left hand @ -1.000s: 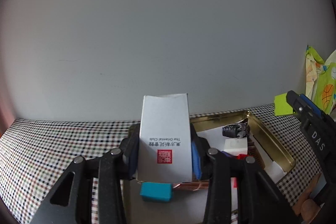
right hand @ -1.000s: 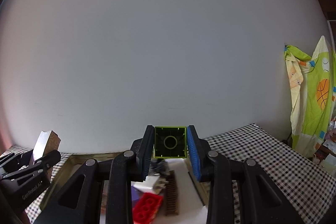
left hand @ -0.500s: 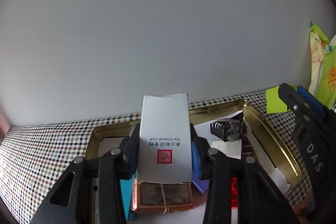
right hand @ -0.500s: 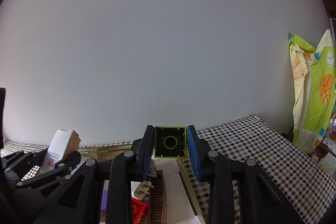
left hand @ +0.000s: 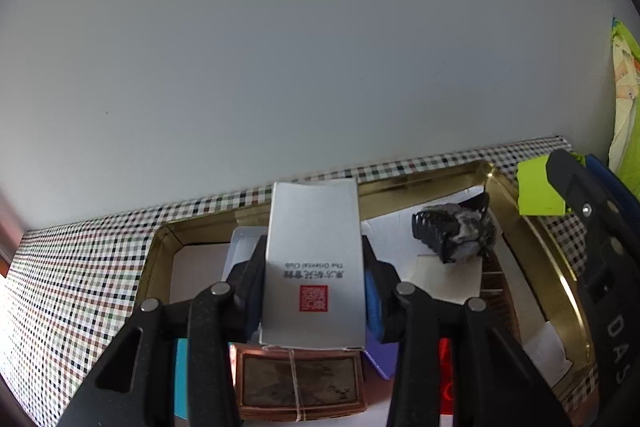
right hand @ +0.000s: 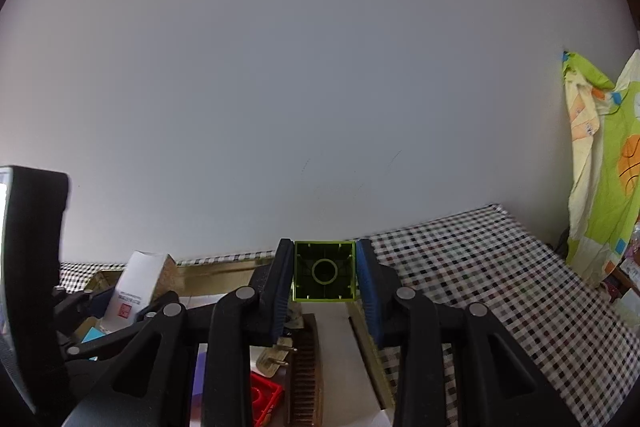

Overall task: Organize rigid objects
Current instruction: 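Lower both held items into the tin and open both tools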

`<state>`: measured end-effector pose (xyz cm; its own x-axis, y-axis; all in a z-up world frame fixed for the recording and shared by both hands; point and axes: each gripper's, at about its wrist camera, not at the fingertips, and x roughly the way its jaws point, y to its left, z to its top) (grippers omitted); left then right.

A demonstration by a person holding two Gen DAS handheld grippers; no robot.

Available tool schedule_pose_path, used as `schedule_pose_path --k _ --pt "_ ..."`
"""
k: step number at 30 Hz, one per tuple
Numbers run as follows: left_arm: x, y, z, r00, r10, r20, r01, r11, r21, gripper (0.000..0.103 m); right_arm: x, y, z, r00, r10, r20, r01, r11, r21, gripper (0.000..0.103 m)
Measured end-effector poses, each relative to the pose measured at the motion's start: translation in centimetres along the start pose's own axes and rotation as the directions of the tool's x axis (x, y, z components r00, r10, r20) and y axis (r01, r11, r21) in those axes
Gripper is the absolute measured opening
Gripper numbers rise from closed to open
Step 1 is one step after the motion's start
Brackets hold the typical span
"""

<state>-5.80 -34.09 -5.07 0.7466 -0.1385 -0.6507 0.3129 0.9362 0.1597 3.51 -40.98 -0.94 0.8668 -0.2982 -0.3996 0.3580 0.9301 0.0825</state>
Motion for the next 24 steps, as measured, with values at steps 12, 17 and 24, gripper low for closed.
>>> schedule_pose_path --k 12,17,24 --pt "-4.0 2.3 -0.3 0.989 0.037 0.144 -0.030 0.998 -0.047 0.103 -1.2 -1.2 -0.3 0.996 0.033 0.080 -0.041 0.995 0.094 0.090" --pt "-6.3 3.7 -1.9 0.968 0.068 0.241 -0.052 0.996 -0.069 0.103 -1.4 -0.8 -0.4 0.996 0.025 0.090 -0.032 0.996 0.079 0.090" --pt "-8.0 5.9 -5.0 0.946 0.138 0.295 -0.112 0.988 -0.106 0.103 -4.2 0.9 -0.9 0.984 0.019 0.175 -0.022 1.000 0.015 0.090"
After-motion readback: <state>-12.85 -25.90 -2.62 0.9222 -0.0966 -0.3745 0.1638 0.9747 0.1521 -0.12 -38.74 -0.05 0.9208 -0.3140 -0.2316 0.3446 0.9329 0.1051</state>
